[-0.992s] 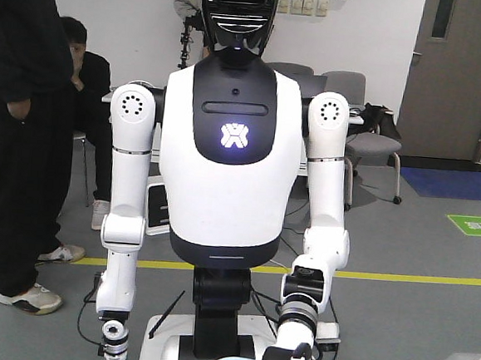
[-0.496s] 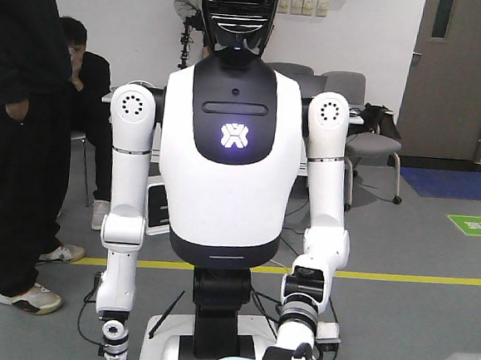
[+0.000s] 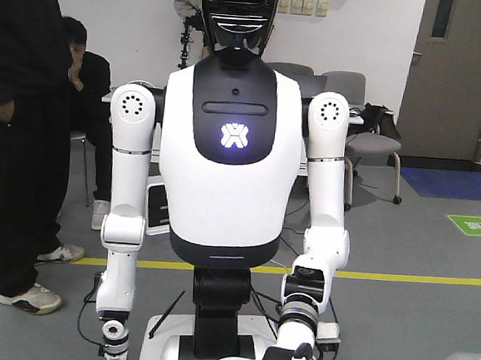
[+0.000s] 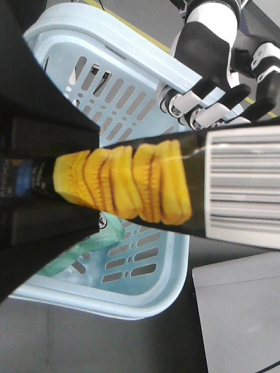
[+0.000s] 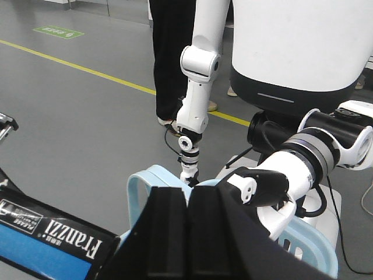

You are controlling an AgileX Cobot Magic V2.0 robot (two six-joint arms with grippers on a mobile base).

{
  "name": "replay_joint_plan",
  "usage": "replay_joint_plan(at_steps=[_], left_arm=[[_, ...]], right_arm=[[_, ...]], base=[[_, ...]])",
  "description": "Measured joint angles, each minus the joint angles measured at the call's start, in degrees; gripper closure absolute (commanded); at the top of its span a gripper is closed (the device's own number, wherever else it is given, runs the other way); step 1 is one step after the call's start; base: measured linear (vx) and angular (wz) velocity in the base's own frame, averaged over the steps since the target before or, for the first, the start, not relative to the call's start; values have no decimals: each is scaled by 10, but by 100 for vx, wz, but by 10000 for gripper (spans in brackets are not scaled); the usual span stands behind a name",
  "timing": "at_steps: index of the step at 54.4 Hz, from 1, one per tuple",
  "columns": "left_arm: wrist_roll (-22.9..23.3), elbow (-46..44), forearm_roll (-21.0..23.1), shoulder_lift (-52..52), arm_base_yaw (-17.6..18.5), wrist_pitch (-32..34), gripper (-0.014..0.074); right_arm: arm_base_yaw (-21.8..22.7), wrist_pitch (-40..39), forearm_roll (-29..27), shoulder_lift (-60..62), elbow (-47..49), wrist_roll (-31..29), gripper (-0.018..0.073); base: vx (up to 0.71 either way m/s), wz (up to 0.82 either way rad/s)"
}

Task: Pick snacks and fruit into basket
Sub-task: 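Open left gripper to drop the biscuit box into the basket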

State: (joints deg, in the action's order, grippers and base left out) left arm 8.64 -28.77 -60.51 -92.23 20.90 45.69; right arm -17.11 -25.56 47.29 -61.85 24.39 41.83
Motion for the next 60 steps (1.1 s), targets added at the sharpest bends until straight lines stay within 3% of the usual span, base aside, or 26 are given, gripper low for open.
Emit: replay_joint_plan(at_steps=[37, 60], left_arm=[[-30, -10, -1, -9, 1, -10, 586], [-30, -42, -2, -46, 30, -26, 584]], right_arm=[[0, -1, 0, 0, 0, 0, 568], [0, -2, 0, 0, 0, 0, 568]], base=[[0, 0], [0, 0]])
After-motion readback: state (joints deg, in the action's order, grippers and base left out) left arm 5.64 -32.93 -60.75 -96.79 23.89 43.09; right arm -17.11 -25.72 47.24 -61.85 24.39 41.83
